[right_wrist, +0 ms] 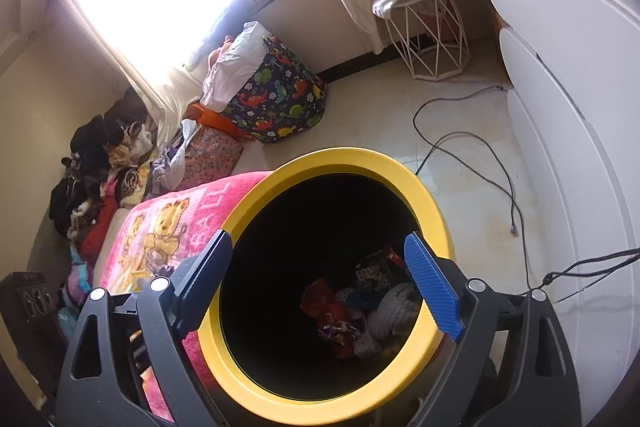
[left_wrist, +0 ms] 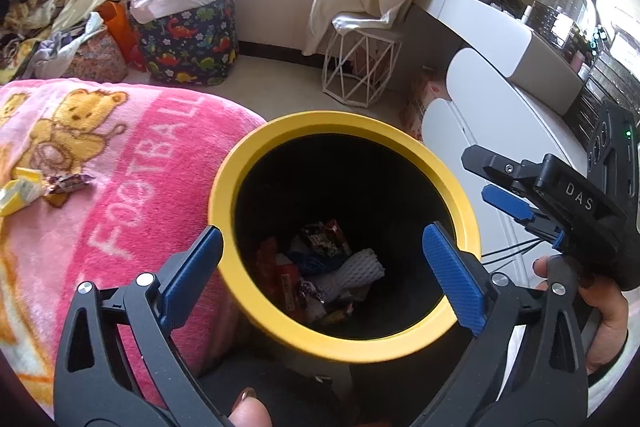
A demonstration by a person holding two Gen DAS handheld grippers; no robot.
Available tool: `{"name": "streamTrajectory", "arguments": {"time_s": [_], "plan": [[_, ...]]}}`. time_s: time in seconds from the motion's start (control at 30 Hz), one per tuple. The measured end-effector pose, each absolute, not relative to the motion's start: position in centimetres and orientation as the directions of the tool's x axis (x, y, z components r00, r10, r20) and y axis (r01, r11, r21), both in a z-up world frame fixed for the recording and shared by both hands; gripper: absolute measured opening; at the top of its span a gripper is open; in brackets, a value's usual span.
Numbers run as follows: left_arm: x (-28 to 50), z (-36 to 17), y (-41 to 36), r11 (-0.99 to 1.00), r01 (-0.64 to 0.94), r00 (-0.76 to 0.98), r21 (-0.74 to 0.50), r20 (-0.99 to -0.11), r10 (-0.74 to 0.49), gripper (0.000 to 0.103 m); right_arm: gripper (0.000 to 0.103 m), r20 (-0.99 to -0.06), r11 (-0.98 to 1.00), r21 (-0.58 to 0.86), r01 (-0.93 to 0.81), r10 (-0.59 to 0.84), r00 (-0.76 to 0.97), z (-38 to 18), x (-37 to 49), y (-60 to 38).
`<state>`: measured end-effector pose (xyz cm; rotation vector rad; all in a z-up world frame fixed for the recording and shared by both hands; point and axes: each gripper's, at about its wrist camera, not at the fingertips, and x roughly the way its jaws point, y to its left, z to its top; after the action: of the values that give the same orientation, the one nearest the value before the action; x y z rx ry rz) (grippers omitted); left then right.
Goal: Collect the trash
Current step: 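Move both tools back over the yellow packet and brown wrapper on the blanket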
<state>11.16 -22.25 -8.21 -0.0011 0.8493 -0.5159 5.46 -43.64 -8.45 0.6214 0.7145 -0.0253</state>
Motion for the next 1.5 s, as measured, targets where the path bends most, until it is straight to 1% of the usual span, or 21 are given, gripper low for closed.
{"name": "streamTrajectory", "arguments": {"time_s": [0.27,0.37,0.57,1.07,1.37,1.5], "plan": [[10.7,-6.8,-20.1,0.898,0.405,0.603,-0.171,-0.689,-0.403,0.092,0.086,-0.611,0.869,0.467,0.166,0.181,0.771,-7.0,5.6,-41.0],[10.5,-6.3,-19.2,0.91,0.392,0.634,-0.135,-0.677,-0.374,0.092,0.086,-0.603,0.881,0.453,0.139,0.188,0.776,-6.5,5.7,-40.0],[10.4,-5.2,-17.3,0.921,0.37,0.673,-0.119,-0.65,-0.354,0.092,0.088,-0.576,0.895,0.438,0.083,0.209,0.791,-5.5,5.8,-38.2],[11.2,-4.4,-11.2,0.956,0.254,0.726,-0.145,-0.625,-0.288,0.092,0.089,-0.567,0.923,0.381,-0.052,0.277,0.776,-4.1,7.2,-33.2],[12.2,-4.5,-6.9,0.971,0.163,0.747,-0.173,-0.622,-0.236,0.092,0.089,-0.588,0.933,0.333,-0.133,0.316,0.745,-3.9,9.6,-29.1],[12.6,-4.7,-4.5,0.977,0.105,0.756,-0.188,-0.622,-0.201,0.092,0.089,-0.609,0.94,0.291,-0.178,0.326,0.724,-4.3,10.9,-26.5]]}}
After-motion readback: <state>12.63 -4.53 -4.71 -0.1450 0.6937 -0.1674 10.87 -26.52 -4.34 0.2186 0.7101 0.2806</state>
